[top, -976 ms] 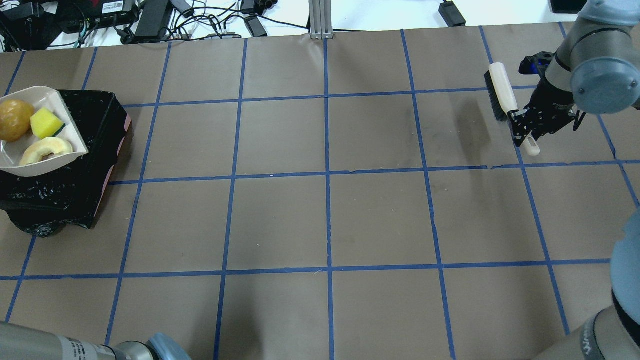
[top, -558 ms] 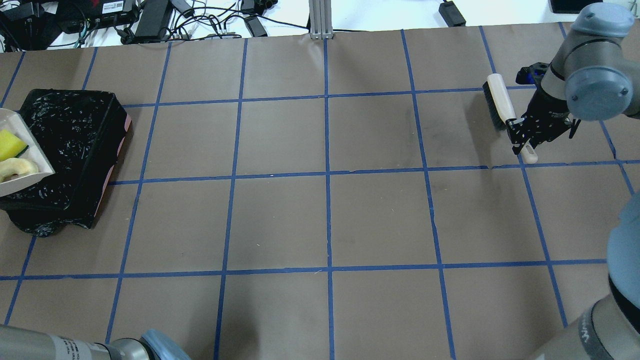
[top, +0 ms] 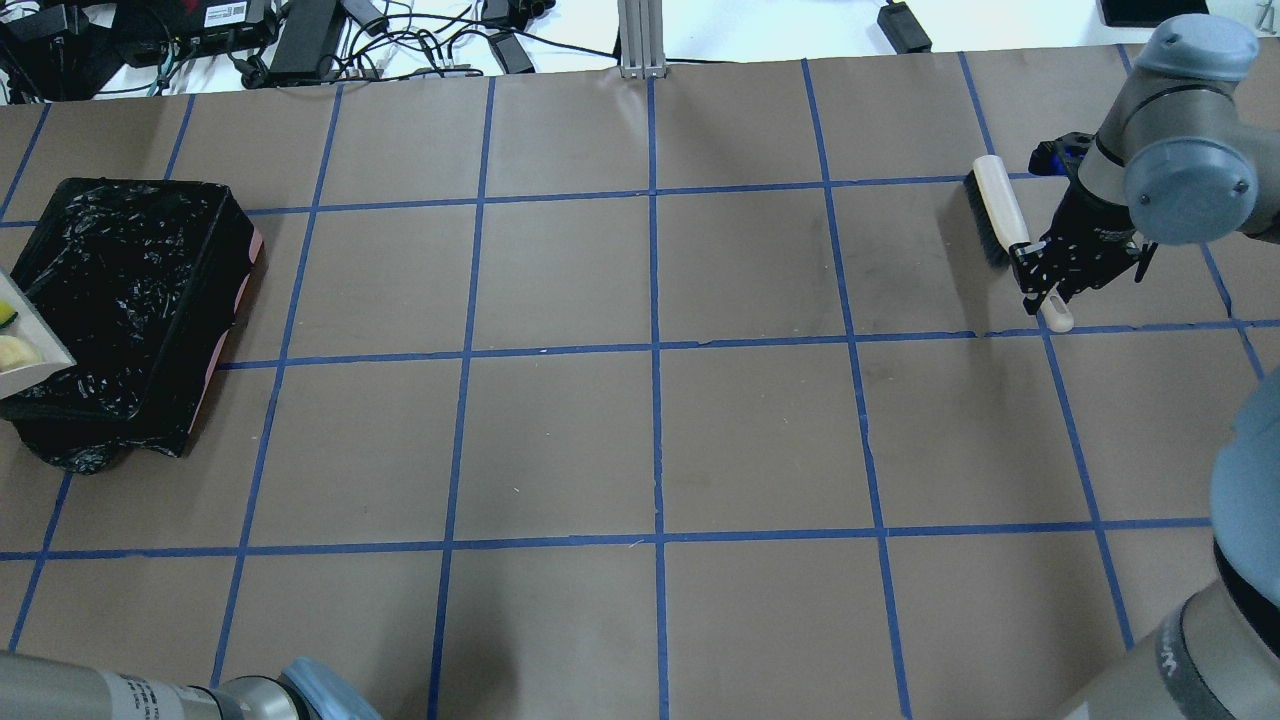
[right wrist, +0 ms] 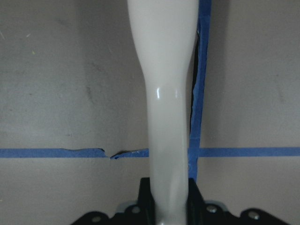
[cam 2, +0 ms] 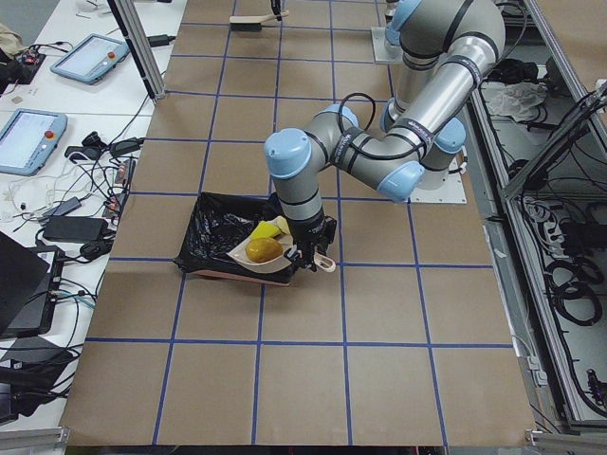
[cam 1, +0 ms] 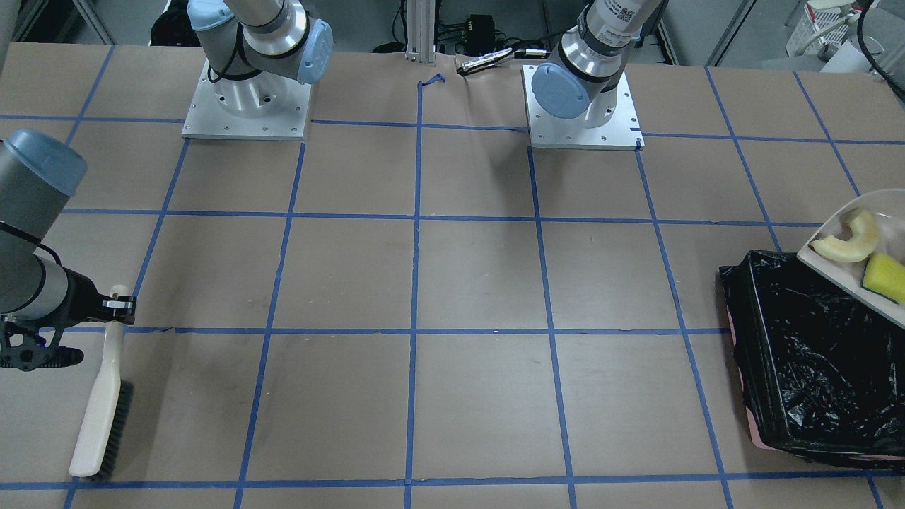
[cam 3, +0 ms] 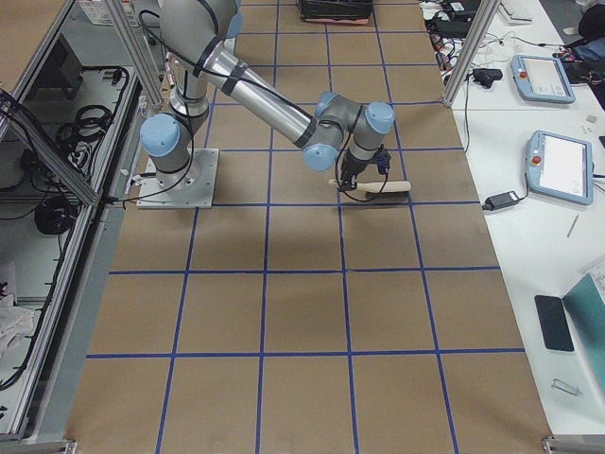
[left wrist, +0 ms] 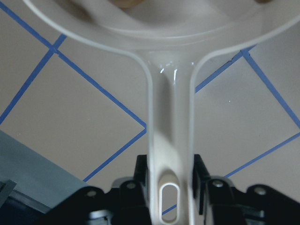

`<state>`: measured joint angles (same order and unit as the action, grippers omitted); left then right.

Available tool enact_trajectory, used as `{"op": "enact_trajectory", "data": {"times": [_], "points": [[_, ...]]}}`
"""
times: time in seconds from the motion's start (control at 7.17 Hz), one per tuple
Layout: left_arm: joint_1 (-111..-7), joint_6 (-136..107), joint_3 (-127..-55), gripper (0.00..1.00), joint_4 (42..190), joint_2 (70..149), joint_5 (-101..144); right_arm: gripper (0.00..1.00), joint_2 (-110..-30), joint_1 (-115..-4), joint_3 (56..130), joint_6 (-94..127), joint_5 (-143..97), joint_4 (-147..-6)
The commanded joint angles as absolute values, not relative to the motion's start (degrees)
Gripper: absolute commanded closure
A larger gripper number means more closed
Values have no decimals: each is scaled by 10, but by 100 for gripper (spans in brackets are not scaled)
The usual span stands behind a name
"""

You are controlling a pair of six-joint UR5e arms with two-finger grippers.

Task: Sweep and dump trash into bin
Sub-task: 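Tilt the dustpan with the left gripper to dump items into the bin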

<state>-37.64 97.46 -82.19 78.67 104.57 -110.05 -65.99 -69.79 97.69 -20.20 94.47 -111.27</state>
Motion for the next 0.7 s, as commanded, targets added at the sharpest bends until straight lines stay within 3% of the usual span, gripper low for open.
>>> {"op": "enact_trajectory", "data": {"times": [0.0,0.28,0.42,0.56], "points": [[-401,1043,-800,100,785,1051,-1117,100,-658,-698,977,-197,959,-1112],[-420,1117,-789,100,768,1066,-1121,77,-658,-698,976,-197,954,-1109],[-420,1140,-788,100,751,1075,-1122,53,-658,-698,976,-197,951,-1109],[-420,1179,-788,100,712,1089,-1121,35,-658,-698,976,-198,948,-1109]]}}
